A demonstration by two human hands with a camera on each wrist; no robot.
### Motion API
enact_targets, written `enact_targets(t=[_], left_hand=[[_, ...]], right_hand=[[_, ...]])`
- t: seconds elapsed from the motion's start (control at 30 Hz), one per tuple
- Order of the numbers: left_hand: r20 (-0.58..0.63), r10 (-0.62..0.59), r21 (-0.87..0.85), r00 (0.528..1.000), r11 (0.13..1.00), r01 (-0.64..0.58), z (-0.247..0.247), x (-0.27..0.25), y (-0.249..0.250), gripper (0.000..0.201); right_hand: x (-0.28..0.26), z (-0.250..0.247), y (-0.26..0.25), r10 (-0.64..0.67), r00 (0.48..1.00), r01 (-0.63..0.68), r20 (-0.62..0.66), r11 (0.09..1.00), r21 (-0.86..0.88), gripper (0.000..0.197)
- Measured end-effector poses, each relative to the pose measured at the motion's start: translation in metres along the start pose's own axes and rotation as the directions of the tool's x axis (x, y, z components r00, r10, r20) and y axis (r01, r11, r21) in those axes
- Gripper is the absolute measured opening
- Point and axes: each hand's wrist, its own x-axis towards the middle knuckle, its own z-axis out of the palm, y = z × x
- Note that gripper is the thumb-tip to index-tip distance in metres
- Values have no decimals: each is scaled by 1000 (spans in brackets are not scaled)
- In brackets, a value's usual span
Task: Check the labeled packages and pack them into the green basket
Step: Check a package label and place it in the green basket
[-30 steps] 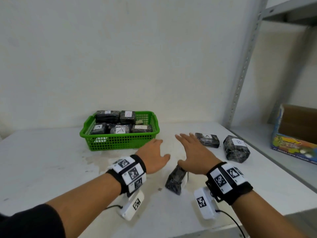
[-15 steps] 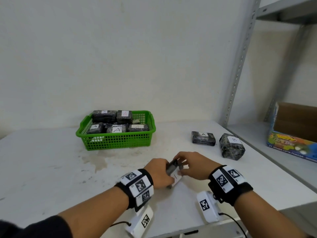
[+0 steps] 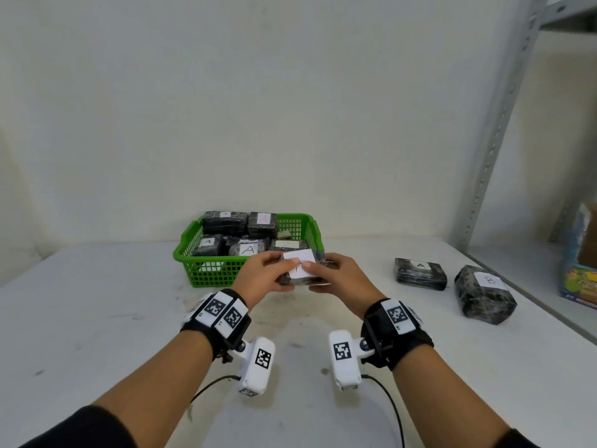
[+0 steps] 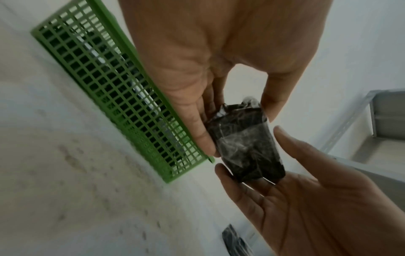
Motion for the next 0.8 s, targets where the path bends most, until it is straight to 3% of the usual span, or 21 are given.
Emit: enact_targets(t=[0.27,0.33,0.5,0.8], left_hand=[[-23,81,-85,996,993,-83,-35,11,-3,27],[-36,118,-36,992,992,-119,-41,14,-6,25],[-44,166,33,985,986,-165,-51,19,-13,22],[-72,128,-86,989,987,-134,-60,25,-10,19]], right_hand=[[36,31,8,-35,999,39,-38,993,113,66],[41,37,7,-22,1000,23,-13,992,125,62],[46,48,8,-37,997,30,64,995,97,31],[48,49,6,-49,992,31,120,989,144,35]])
